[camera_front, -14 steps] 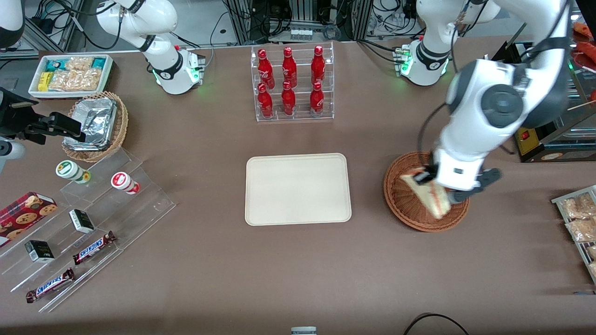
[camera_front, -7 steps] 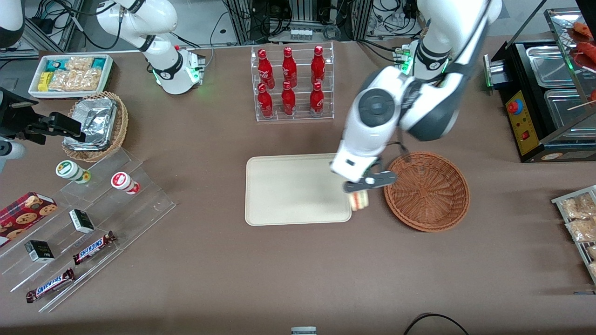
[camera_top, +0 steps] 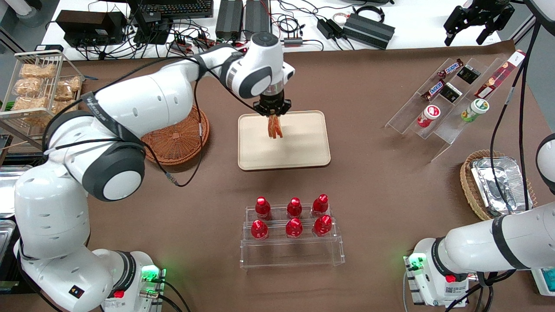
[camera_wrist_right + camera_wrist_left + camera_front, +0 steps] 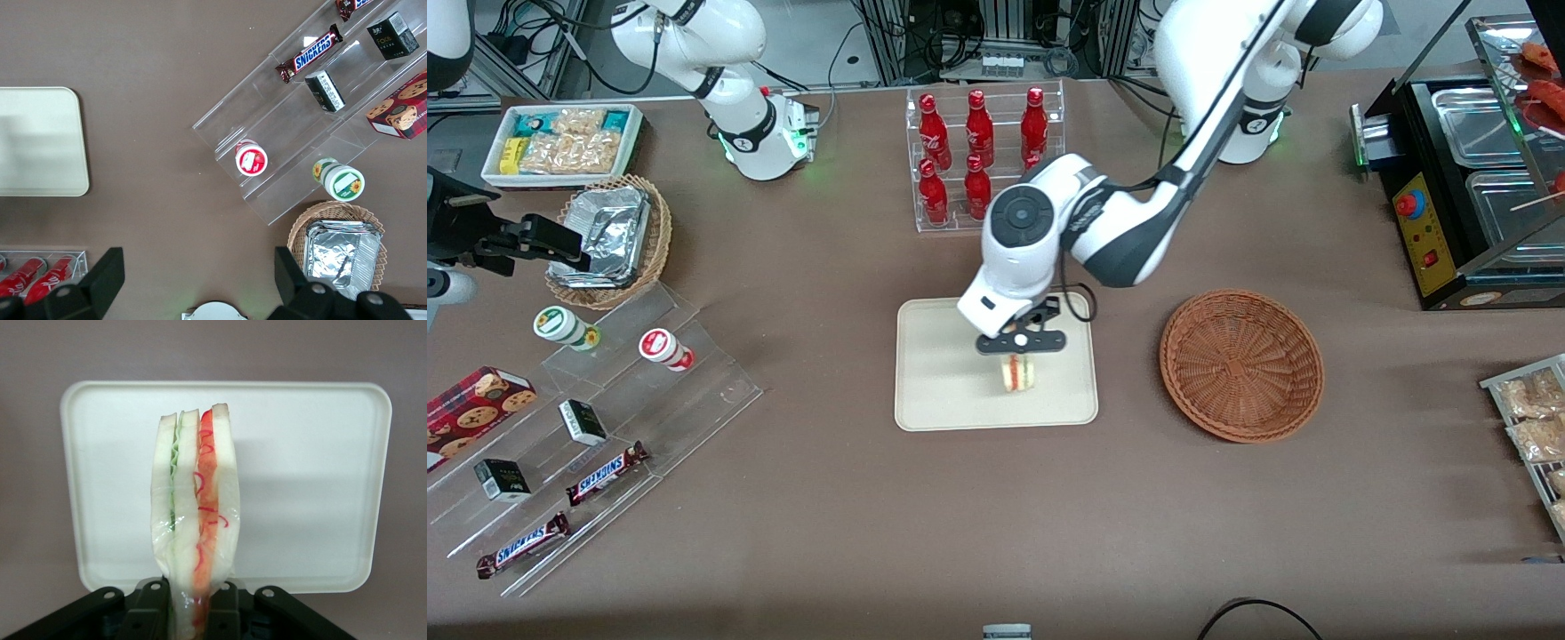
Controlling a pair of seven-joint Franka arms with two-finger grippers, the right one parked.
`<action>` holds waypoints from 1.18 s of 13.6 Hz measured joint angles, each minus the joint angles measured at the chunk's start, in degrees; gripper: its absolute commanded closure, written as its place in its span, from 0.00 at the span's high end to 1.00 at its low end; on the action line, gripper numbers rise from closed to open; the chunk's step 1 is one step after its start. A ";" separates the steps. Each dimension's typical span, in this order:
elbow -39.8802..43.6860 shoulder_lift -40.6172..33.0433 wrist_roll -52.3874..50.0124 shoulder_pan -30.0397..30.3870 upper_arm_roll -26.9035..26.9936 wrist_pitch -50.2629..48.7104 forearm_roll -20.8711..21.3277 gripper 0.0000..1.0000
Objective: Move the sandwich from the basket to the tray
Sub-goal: 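Carry the sandwich over the cream tray with the left gripper, then lower the sandwich onto the tray and open the left gripper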
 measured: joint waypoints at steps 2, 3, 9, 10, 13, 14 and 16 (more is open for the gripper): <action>0.06 1.92 0.03 -1.04 0.02 1.76 0.01 0.00; 0.09 2.67 0.09 -1.27 0.03 2.20 0.02 0.00; 0.19 6.50 0.27 -3.02 0.04 4.26 1.73 0.00; 0.19 7.15 0.27 -3.33 0.04 5.72 1.89 0.00; 0.25 8.62 0.27 -3.74 0.05 7.27 2.06 0.00; 0.25 8.85 0.27 -3.74 0.07 7.28 2.13 0.00; 0.26 9.02 0.27 -3.75 0.17 7.28 2.38 0.00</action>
